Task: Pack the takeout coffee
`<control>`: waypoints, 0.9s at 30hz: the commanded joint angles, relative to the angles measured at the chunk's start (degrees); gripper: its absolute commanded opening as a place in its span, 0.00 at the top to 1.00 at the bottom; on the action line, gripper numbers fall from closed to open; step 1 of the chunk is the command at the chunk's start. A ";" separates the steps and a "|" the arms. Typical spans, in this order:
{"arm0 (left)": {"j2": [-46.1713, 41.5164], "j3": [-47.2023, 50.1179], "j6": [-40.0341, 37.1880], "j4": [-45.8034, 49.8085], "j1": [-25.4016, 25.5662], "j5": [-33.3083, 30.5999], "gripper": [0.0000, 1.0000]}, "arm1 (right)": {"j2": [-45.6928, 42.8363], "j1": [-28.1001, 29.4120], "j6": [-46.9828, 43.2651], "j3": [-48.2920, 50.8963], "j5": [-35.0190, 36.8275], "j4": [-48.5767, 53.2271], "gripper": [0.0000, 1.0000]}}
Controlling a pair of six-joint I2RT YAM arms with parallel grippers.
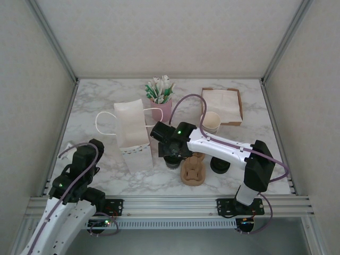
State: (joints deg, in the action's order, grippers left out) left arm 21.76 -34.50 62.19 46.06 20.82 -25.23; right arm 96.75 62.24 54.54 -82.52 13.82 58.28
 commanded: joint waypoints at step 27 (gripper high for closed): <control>-2.28 1.10 -4.27 1.23 0.35 4.66 0.39 | -34.13 5.00 -58.44 29.06 3.67 -25.94 0.09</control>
State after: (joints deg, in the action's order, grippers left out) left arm 19.27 -33.34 58.65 47.86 20.82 -20.56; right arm 67.11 67.00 12.62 -57.74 18.17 40.10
